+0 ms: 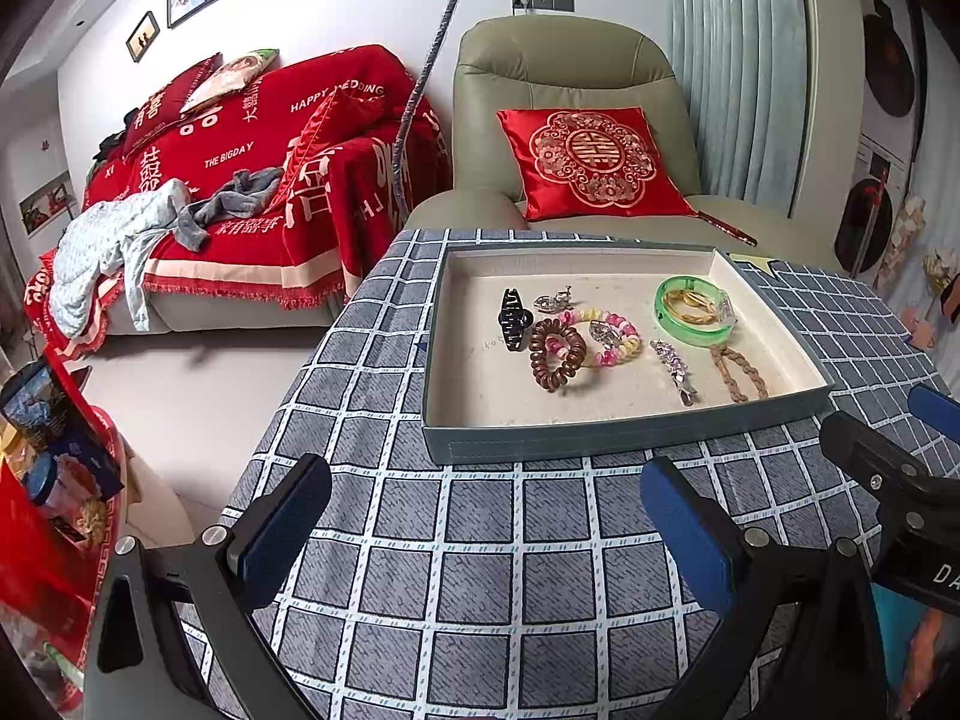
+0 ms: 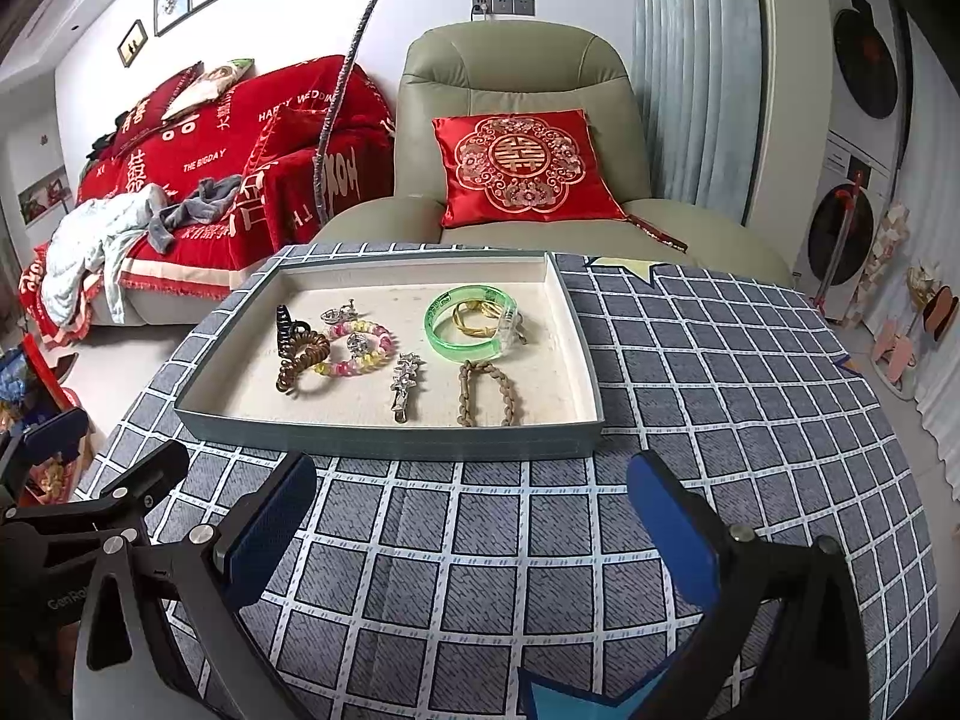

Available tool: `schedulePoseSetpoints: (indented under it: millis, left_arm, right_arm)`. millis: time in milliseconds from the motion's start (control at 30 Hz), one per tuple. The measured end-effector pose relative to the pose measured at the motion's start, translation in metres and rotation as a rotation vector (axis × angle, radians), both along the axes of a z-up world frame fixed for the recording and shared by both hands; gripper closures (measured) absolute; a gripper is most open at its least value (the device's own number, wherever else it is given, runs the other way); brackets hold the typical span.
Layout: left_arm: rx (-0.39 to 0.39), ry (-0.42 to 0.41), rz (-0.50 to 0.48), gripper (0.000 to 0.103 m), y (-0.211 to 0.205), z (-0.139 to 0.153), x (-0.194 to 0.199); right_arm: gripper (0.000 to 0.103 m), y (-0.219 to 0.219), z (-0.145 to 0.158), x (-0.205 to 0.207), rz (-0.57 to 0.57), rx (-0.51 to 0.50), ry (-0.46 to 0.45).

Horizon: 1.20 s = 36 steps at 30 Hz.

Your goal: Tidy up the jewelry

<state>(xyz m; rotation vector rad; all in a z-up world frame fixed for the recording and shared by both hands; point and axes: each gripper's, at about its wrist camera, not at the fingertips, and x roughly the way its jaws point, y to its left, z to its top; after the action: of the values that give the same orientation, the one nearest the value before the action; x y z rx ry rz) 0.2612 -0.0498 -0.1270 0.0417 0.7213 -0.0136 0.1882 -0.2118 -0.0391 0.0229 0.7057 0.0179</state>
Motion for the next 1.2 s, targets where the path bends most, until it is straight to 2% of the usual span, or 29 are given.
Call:
schedulePoseSetpoints:
  millis: [1200]
  left_arm:
    - [-0.019,0.015,0.007,0.000,0.0006,0.0013,0.0005]
  right_arm:
    - [0.000,0.0025,0.0048,-0.0010,0.003,0.000,-0.005]
